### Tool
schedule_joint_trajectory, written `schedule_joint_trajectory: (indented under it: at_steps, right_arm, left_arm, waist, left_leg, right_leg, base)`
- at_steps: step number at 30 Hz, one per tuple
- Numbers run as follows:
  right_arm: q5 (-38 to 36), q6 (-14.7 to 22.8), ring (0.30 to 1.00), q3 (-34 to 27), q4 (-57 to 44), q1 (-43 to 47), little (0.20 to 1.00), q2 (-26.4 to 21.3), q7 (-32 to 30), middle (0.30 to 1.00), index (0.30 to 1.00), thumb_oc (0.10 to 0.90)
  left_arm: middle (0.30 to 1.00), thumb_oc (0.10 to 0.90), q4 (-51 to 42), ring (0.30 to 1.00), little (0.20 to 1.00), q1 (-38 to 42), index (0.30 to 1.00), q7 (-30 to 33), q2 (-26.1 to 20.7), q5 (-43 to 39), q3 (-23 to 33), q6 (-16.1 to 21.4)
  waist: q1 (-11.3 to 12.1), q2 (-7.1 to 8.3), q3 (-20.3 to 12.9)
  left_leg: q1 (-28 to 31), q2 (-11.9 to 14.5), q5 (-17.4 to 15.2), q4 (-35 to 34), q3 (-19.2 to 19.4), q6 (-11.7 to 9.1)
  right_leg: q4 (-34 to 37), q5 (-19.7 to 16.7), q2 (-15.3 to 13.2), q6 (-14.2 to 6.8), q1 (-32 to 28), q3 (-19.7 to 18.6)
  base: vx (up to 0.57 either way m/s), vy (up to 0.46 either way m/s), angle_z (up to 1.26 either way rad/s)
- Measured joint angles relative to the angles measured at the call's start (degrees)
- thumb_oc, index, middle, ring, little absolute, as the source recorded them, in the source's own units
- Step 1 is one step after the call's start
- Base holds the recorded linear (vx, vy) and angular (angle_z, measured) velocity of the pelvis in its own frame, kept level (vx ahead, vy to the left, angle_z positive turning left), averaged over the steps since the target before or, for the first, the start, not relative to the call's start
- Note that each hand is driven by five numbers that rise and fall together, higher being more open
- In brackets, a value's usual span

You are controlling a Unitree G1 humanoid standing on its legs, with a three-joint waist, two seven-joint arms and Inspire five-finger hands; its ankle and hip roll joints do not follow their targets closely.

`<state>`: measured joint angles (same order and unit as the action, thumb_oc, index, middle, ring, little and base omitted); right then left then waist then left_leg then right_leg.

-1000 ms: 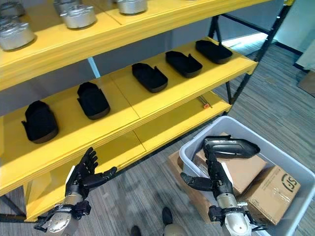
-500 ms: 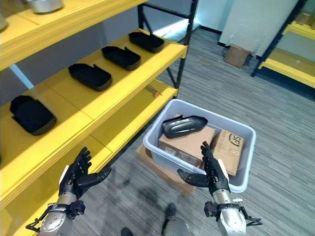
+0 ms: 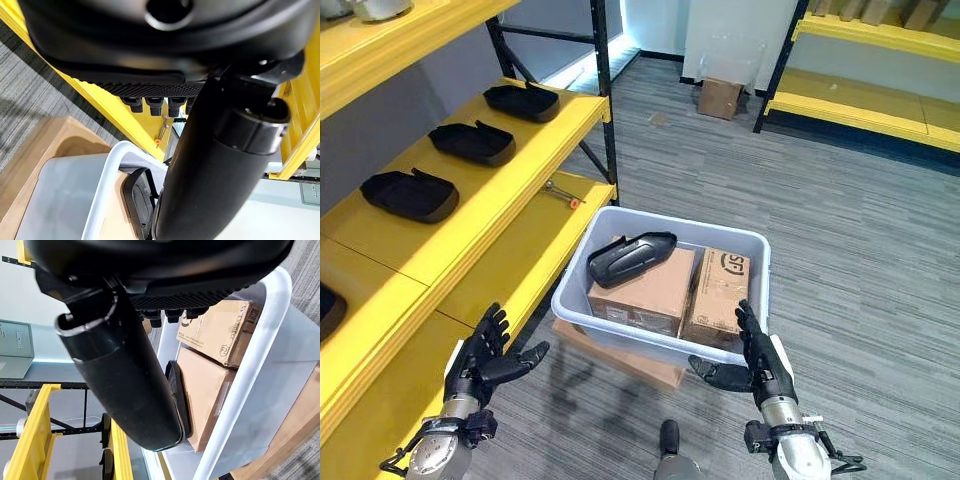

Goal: Move parts from the plastic box to the shelf.

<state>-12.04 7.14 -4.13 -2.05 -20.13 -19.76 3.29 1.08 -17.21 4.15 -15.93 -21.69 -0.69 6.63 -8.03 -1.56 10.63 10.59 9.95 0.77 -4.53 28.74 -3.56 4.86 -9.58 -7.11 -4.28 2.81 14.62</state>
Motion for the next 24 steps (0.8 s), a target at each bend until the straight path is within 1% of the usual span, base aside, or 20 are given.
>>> schedule_joint_trajectory:
  at_steps: [1,2,5,7,8,9,10,11,12,14,15,16,17,18,19,20,21,22,23,24]
  right_arm:
    - [0.0,0.0,1.0,0.0,0.0,0.0,1.0,-0.1,0.0,1.0,1.0,0.9]
    - [-0.6,0.0,1.0,0.0,0.0,0.0,1.0,-0.6,0.1,1.0,1.0,0.9]
    - [-1.0,0.0,1.0,0.0,0.0,0.0,1.0,-1.5,0.2,1.0,1.0,0.9]
    - [-1.7,0.0,1.0,0.0,0.0,0.0,1.0,-1.6,0.2,1.0,1.0,0.9]
    - [-1.7,0.0,1.0,0.0,-0.1,-0.1,1.0,-1.7,0.2,1.0,1.0,0.9]
    - [-1.7,0.0,1.0,0.0,0.0,-0.2,1.0,-1.7,0.2,1.0,1.0,0.9]
    - [-1.7,0.0,1.0,0.0,0.0,-0.3,1.0,-1.7,0.2,1.0,1.0,0.9]
    - [-1.7,0.0,1.0,0.1,0.0,-0.4,1.0,-1.7,0.2,1.0,1.0,0.9]
    - [-1.7,0.0,1.0,0.1,0.0,-0.5,1.0,-1.6,0.2,1.0,1.0,0.9]
    - [-1.7,0.1,1.0,0.1,-0.1,-0.3,1.0,-1.5,0.2,1.0,1.0,0.9]
    - [-1.7,0.1,1.0,0.3,-0.1,0.1,1.0,-1.3,0.2,1.0,1.0,0.9]
    - [-1.7,0.1,1.0,0.4,-0.2,0.1,1.0,-1.3,0.2,1.0,1.0,0.9]
    - [-1.7,0.1,1.0,0.4,-0.3,0.0,1.0,-1.3,0.1,1.0,1.0,0.9]
    - [-1.7,0.2,1.0,0.4,-0.4,0.0,1.0,-1.3,0.0,1.0,1.0,0.9]
    - [-1.7,0.3,1.0,-0.1,-0.6,0.3,1.0,-1.3,-0.4,1.0,1.0,0.9]
    - [-1.7,0.3,1.0,-0.3,-0.6,0.4,1.0,-1.3,-0.7,1.0,1.0,0.9]
    - [-1.7,0.3,1.0,-0.5,-0.5,1.7,1.0,-1.6,-0.7,1.0,1.0,0.9]
    - [-1.8,0.3,1.0,-0.7,-0.2,2.1,1.0,-1.7,-1.1,1.0,1.0,0.9]
    - [-1.8,0.4,1.0,-1.0,-0.2,2.4,1.0,-2.5,-1.0,1.0,1.0,0.9]
    - [-1.7,0.5,1.0,-1.0,-0.2,2.3,1.0,-3.3,-0.8,1.0,1.0,0.9]
  left_arm:
    - [1.0,0.9,0.0,1.0,1.0,-0.1,1.0,0.0,0.0,0.0,0.0,0.0]
    - [1.0,0.9,0.0,1.0,1.0,-0.1,1.0,0.0,0.0,0.0,-0.1,0.0]
    - [1.0,0.9,0.0,1.0,1.0,-0.4,1.0,0.0,0.0,0.0,-0.1,0.0]
    - [1.0,0.9,-0.1,1.0,1.0,-0.4,1.0,-0.2,0.0,0.0,-0.2,0.0]
    - [1.0,0.9,-0.3,1.0,1.0,-0.3,1.0,-0.2,0.0,0.0,-0.3,0.0]
    - [1.0,0.9,-0.4,1.0,1.0,-0.3,1.0,-0.3,0.0,0.0,-0.4,0.0]
    - [1.0,0.9,-0.4,1.0,1.0,-0.4,1.0,-0.2,0.0,0.0,-0.5,0.0]
    - [1.0,0.9,-0.4,1.0,1.0,-0.1,1.0,-0.2,-0.2,0.0,-0.7,-0.1]
    - [1.0,0.9,-0.4,1.0,1.0,0.1,1.0,-0.2,-0.3,0.0,-0.8,-0.1]
    - [1.0,0.9,-0.4,1.0,1.0,-0.1,1.0,-0.2,-0.4,-0.1,-0.9,-0.2]
    - [1.0,0.9,-0.4,1.0,1.0,-0.1,1.0,0.0,-0.9,-0.1,-0.9,-0.3]
    - [1.0,0.9,-0.4,1.0,1.0,0.0,1.0,0.1,-0.9,-0.1,-0.7,-0.3]
    - [1.0,0.9,-0.5,1.0,1.0,0.4,1.0,0.3,-1.1,-0.1,-0.7,-0.3]
    - [1.0,0.9,-0.5,1.0,1.0,0.5,1.0,0.3,-1.1,-0.1,-0.9,-0.3]
    - [1.0,0.9,-0.7,1.0,1.0,0.9,1.0,0.1,-1.1,-0.1,-1.5,-0.3]
    - [1.0,0.9,-0.8,1.0,1.0,1.2,1.0,0.0,-0.9,-0.1,-1.7,-0.3]
    - [1.0,0.9,-0.9,1.0,1.0,1.3,1.0,0.2,-0.7,-0.1,-2.0,-0.3]
    - [1.0,0.9,-0.5,1.0,1.0,1.7,1.0,0.2,0.0,-0.2,-2.3,-0.3]
    - [1.0,0.9,-0.6,1.0,1.0,2.2,1.0,0.2,0.7,-0.2,-2.5,-0.1]
    - [1.0,0.9,-1.4,1.0,1.0,2.9,1.0,0.1,-0.3,-0.1,-2.4,0.1]
  waist:
    - [0.0,-0.15,-0.1]
    - [-0.2,-0.63,-0.4]
    - [-0.1,-1.57,-0.9]
    - [-0.2,-2.11,-1.2]
    - [-0.4,-2.49,-1.4]
    - [-0.5,-2.58,-1.4]
    - [-0.6,-2.72,-1.4]
    - [-0.9,-2.33,-1.3]
    - [-0.7,-1.8,-1.1]
    - [0.4,-1.29,-0.9]
    - [0.9,-0.52,-0.4]
    - [1.4,-0.04,0.0]
    - [2.1,1.19,0.8]
    - [2.3,2.96,1.5]
    - [2.0,4.17,2.2]
    - [2.0,4.35,2.3]
    - [2.1,5.06,3.4]
    - [2.5,3.06,3.3]
    - [3.0,1.6,4.3]
    - [3.9,0.64,5.0]
  left_leg:
    - [-0.1,0.0,0.0,0.0,-0.1,0.0]
    - [-0.6,0.4,-0.1,0.0,-0.8,-0.1]
    - [-0.9,0.9,-0.2,0.0,-1.0,-0.7]
    - [-1.7,1.3,-0.3,0.0,-1.2,-0.4]
    - [-2.9,1.8,-0.4,0.4,-1.6,-0.6]
    - [-2.9,1.9,-0.2,0.4,-1.8,-0.6]
    - [-3.5,2.5,0.0,1.4,-2.4,-1.0]
    - [-4.6,3.1,0.0,3.8,-3.1,-1.1]
    - [-5.2,3.4,0.0,5.9,-4.0,-1.1]
    - [-6.2,4.6,0.2,10.2,-6.4,-0.9]
    - [-7.7,5.5,0.5,14.8,-10.6,-0.7]
    - [-9.1,6.1,0.8,18.5,-12.7,-0.5]
    - [-12.4,6.7,2.0,24.5,-15.6,0.0]
    - [-14.8,6.3,2.2,28.7,-17.2,-0.7]
    - [-17.1,3.8,-0.1,28.1,-18.5,-1.2]
    - [-17.4,2.1,-0.6,26.1,-18.6,-0.9]
    - [-19.0,0.0,-0.5,21.1,-18.0,-0.4]
    - [-18.9,-0.3,-0.6,12.2,-19.4,-0.1]
    - [-19.4,2.2,-0.6,6.4,-21.4,-1.0]
    - [-18.8,4.0,-1.8,2.7,-24.2,-0.9]
  right_leg:
    - [0.0,0.0,0.0,0.0,0.1,0.0]
    - [0.0,0.0,0.1,0.1,0.4,0.2]
    - [-0.1,-0.1,0.7,0.1,0.7,0.2]
    - [-0.1,0.0,1.0,0.2,1.2,0.2]
    - [-0.9,0.5,1.3,0.8,2.3,0.2]
    - [-1.0,0.5,1.5,0.8,2.4,0.3]
    - [-1.6,0.8,2.1,1.2,2.7,0.5]
    - [-2.5,1.8,2.2,2.0,3.1,0.2]
    - [-2.4,2.0,2.3,2.1,2.7,0.1]
    - [-2.7,2.4,3.1,2.7,2.3,-0.4]
    - [-3.5,3.0,3.5,3.4,1.8,-1.5]
    - [-3.9,3.5,4.0,4.0,1.8,-1.8]
    - [-4.0,3.9,3.7,4.7,1.3,-2.8]
    - [-3.4,4.2,3.4,5.3,0.9,-3.1]
    - [-2.9,4.4,2.4,5.5,1.3,-3.5]
    - [-2.8,4.4,1.8,5.5,1.8,-3.8]
    - [-1.4,4.6,1.8,5.3,2.3,-4.5]
    - [-1.7,6.2,3.5,5.1,3.3,-4.7]
    - [-8.1,8.0,5.5,6.7,6.5,-3.4]
    - [-18.7,10.4,5.7,8.7,11.1,-2.7]
  base:
    - [0.06,-0.129,0.07]
    - [0.09,-0.198,0.04]
    - [0.05,-0.154,0.01]
    - [0.05,-0.228,0.03]
    - [0.05,-0.196,0.05]
    - [0.04,-0.213,0.08]
    - [0.04,-0.252,0.12]
    - [0.04,-0.258,0.14]
    - [0.05,-0.262,-0.03]
    - [0.06,-0.235,-0.24]
    - [0.06,-0.153,-0.26]
    - [0.05,-0.107,-0.28]
    - [0.07,0.027,-0.17]
    - [0.07,0.029,-0.05]
    - [0.11,0.071,0.02]
    - [0.07,0.096,-0.17]
    - [0.2,0.198,-0.34]
    - [0.15,0.167,-0.49]
    - [0.23,0.164,-0.43]
    - [0.28,0.218,-0.46]
